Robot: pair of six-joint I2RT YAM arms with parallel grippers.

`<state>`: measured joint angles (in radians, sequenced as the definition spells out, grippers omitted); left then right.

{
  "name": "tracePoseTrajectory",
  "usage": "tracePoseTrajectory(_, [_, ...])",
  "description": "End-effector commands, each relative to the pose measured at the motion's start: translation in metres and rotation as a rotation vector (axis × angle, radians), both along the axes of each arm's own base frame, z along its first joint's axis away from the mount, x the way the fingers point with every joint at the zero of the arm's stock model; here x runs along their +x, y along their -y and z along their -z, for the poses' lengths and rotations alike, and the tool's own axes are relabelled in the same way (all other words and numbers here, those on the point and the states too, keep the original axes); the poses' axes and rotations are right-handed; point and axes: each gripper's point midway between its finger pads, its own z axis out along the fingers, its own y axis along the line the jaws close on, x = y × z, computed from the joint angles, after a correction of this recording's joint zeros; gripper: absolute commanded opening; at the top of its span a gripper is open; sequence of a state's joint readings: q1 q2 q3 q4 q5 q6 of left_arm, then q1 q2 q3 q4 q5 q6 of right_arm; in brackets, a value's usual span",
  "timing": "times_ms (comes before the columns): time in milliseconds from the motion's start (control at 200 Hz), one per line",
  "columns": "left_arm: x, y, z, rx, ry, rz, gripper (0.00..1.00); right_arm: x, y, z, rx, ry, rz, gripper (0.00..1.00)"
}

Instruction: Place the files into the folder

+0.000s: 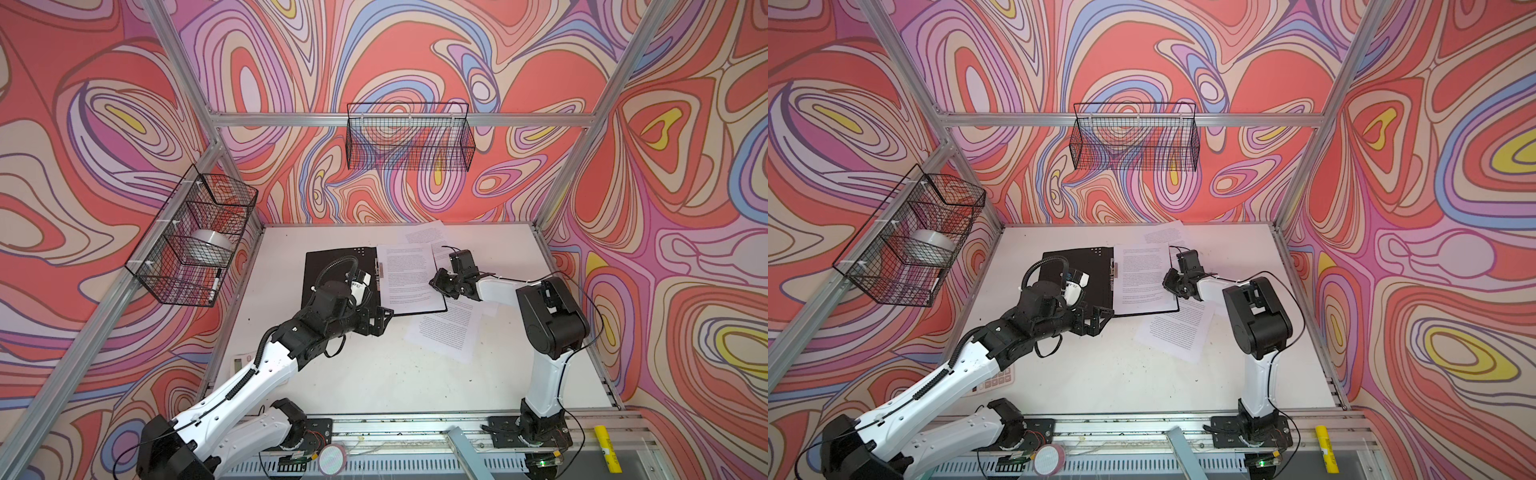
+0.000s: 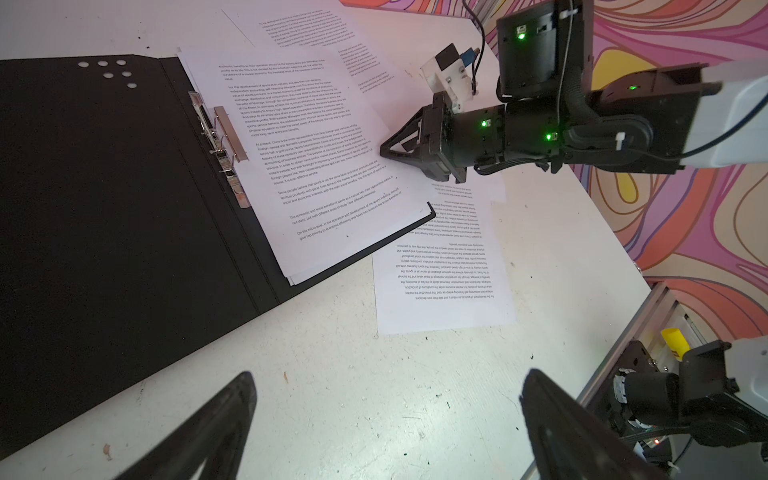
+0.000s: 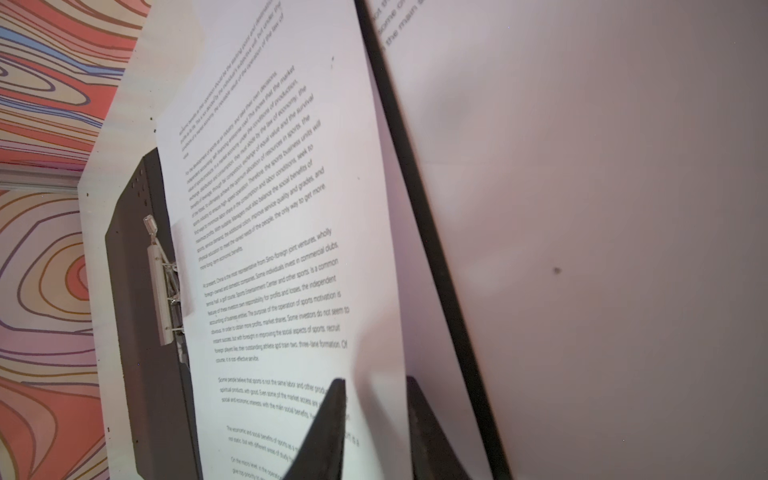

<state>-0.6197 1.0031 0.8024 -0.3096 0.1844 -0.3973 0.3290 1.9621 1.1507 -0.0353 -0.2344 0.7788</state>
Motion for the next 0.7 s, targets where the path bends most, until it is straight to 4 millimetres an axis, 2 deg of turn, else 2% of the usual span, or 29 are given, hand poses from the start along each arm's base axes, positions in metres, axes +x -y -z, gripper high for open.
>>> tracePoseTrajectory(0, [0.0033,0.0015,-0.01,-0.032,0.019,-0.004,1.0,0.0034,-0.0006,-0.002,-0.033,-0.009,-0.003,0.31])
tracePoseTrajectory(536, [0.0038,0.0011,-0.0091,-0.033,0.014,-0.007,1.0,0.0089,-0.0005,0.0052,-0.065,-0.041,-0.008,0.32])
tracePoseTrajectory(696, [0.0045,0.001,-0.0086,-0.037,0.006,-0.01,1.0,0.009,0.0049,0.0023,-0.097,-0.042,0.002,0.38])
